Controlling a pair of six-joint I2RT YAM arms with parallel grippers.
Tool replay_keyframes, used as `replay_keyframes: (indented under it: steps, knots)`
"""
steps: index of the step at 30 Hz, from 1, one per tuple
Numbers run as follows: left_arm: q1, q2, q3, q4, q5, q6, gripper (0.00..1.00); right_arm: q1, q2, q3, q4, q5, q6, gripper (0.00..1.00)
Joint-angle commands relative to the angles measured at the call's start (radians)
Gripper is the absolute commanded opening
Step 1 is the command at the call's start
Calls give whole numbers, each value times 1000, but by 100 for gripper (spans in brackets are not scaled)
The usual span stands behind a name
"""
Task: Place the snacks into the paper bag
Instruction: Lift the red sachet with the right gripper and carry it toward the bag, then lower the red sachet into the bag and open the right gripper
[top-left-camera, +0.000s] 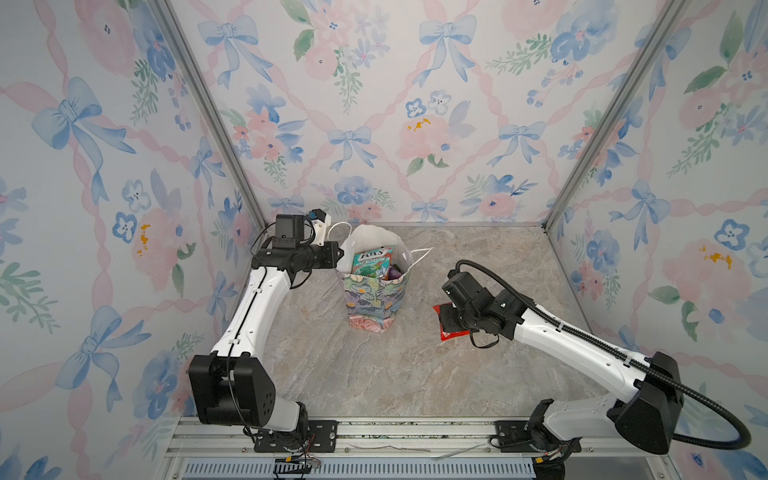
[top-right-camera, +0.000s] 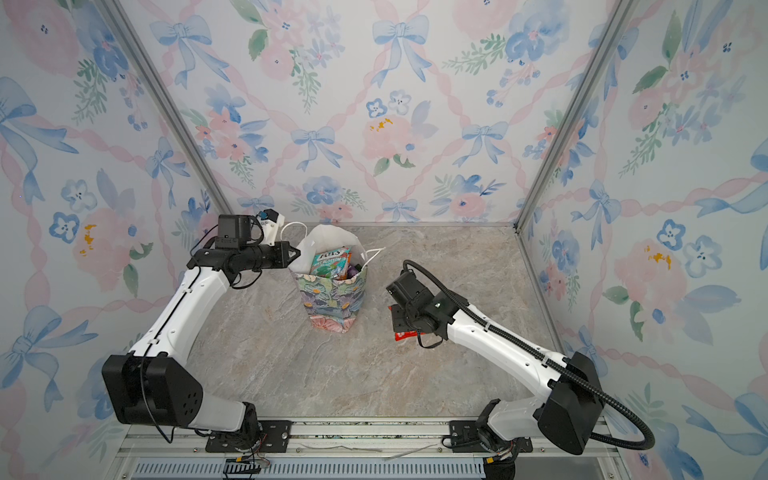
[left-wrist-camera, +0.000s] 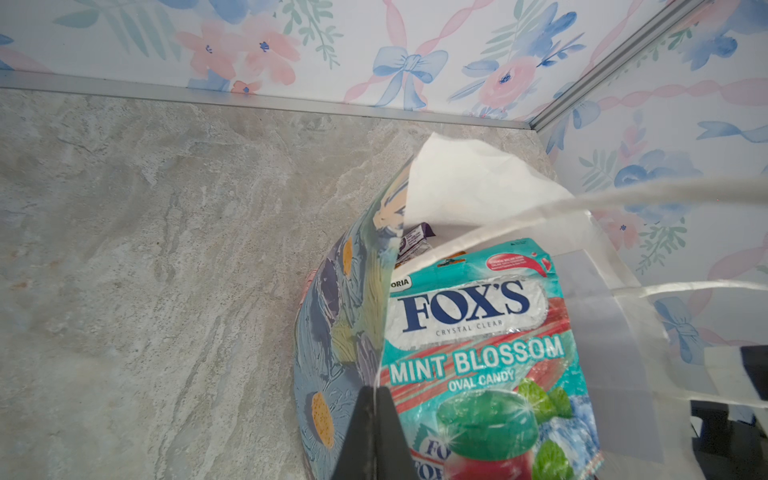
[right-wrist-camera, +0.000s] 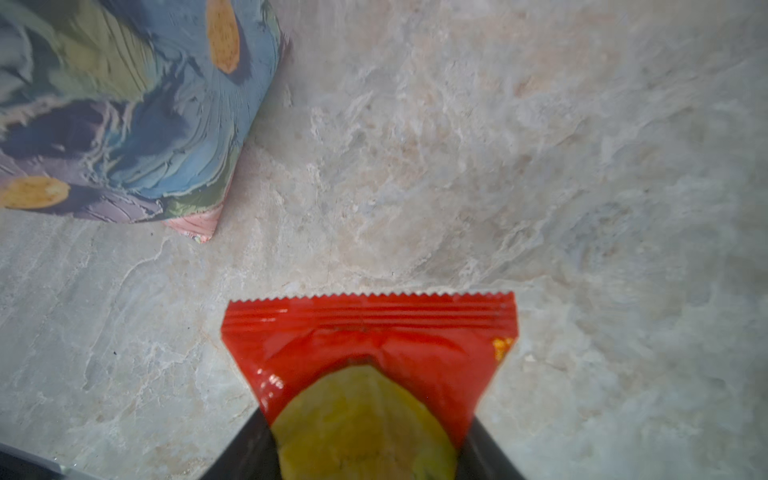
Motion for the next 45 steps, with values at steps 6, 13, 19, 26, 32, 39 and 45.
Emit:
replay_keyframes:
  steps: [6,13,19,26,32,39,45]
  knots:
    - [7,-15,-22,-35,8,12,0,-146,46,217,0,-37,-161,53]
    - [7,-19,-20,-35,5,15,0,-201,144,438,12,-38,-243,53]
    - [7,-23,-22,-35,4,17,0,-209,265,671,-20,-48,-303,52]
    - [7,-24,-20,-35,5,17,0,-193,432,925,-51,-59,-340,51]
    - [7,-18,-20,-36,9,15,0,-156,620,1186,-114,-59,-374,51]
    - [8,-19,-20,-35,7,15,0,-62,816,1505,-230,-58,-403,51]
    - [6,-18,-20,-35,8,17,0,22,834,1483,-229,-69,-399,51]
